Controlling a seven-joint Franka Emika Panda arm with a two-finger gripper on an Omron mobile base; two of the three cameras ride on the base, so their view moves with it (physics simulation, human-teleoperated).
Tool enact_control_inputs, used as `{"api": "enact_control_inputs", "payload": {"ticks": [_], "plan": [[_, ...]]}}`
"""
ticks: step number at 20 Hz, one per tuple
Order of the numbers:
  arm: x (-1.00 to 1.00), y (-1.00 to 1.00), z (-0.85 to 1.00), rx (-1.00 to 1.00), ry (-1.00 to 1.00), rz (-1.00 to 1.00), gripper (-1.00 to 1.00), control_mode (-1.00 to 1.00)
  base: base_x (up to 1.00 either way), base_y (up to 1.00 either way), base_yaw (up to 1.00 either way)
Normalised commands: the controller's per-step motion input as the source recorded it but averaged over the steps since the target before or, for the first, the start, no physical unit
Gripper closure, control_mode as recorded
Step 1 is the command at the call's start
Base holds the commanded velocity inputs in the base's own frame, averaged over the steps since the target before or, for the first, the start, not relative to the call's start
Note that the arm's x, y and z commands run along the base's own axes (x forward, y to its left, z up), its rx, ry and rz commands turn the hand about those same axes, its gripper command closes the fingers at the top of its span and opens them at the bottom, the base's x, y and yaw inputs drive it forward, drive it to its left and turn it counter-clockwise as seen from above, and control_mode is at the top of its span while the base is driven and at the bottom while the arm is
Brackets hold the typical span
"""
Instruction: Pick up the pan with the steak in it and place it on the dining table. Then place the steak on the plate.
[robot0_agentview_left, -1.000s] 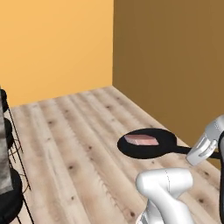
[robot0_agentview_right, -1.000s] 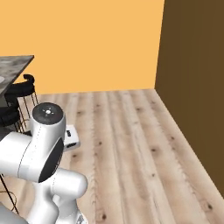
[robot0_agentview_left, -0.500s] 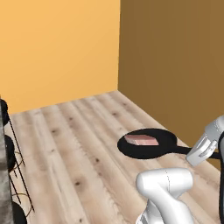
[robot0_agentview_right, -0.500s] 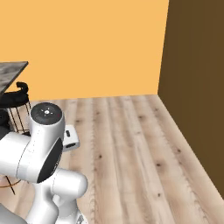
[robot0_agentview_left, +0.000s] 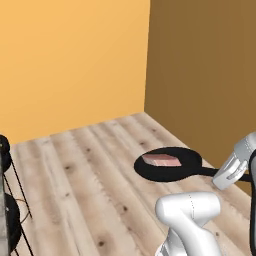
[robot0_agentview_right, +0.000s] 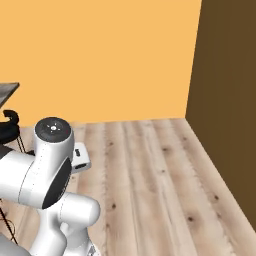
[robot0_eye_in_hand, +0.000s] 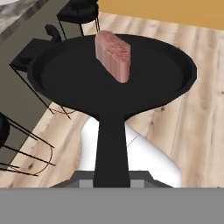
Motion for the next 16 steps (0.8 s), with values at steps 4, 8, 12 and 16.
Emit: {"api": "enact_control_inputs", "payload": {"ticks": [4,8,12,16], "plan": [[0.0,0.0,0.0,0.0,0.0,0.0,1.0,1.0,1.0,0.0,0.0],[0.0,0.0,0.0,0.0,0.0,0.0,1.0,1.0,1.0,0.0,0.0],[0.0,0.0,0.0,0.0,0.0,0.0,1.0,1.0,0.91,0.0,0.0],[0.0,0.0,0.0,0.0,0.0,0.0,1.0,1.0,0.57,-0.01,0.02]]}}
